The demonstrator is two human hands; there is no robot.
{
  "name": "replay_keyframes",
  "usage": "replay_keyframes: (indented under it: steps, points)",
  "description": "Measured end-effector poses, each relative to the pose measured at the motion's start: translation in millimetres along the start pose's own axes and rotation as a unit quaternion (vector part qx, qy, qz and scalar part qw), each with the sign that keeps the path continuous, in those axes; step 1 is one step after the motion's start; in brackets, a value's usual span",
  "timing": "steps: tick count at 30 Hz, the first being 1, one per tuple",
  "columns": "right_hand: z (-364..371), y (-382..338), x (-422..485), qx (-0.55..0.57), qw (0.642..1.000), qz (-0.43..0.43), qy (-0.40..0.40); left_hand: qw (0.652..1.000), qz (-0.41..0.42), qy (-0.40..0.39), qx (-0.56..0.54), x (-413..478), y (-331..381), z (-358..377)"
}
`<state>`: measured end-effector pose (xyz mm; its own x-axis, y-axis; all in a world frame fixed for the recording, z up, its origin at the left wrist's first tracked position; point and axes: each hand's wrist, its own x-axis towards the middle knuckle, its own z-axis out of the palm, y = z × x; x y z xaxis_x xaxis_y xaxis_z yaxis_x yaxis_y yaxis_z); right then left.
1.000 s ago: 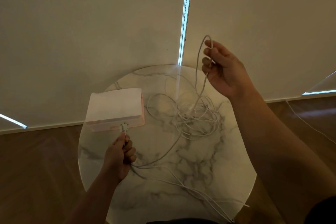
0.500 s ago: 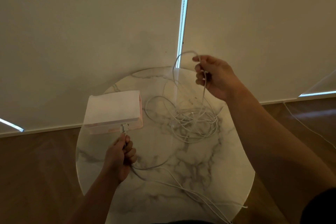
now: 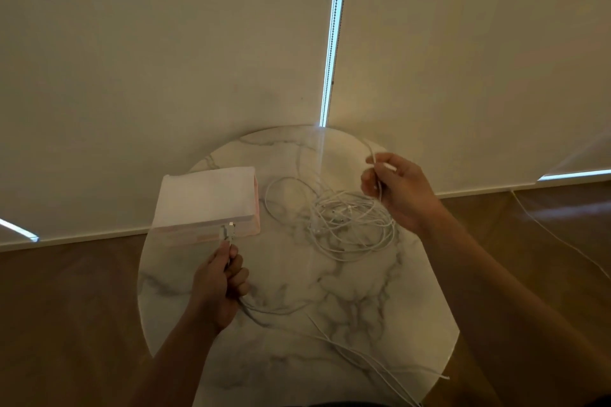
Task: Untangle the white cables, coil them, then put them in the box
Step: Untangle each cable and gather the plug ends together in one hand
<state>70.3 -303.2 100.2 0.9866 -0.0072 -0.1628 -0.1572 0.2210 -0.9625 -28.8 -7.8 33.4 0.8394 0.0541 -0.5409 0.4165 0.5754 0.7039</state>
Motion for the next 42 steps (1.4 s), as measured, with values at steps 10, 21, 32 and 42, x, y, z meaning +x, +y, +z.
replay_keyframes:
  steps: [10,21,32,42]
  points:
    - [-116,145,-128,-0.169,0.910,0.362,0.109,1.000,0.004,-0.013,0.001,3,2,-8]
    - [12,119,-115,-0.486,0.871,-0.009,0.075,0.999,0.021,-0.013,0.031,-7,3,8]
    - [132,123,-133,-0.435,0.870,-0.163,-0.165,0.997,0.077,0.009,0.029,-17,10,12]
    - [128,119,-130,-0.431,0.875,-0.176,-0.132,0.998,0.056,0.016,0.000,-20,3,18]
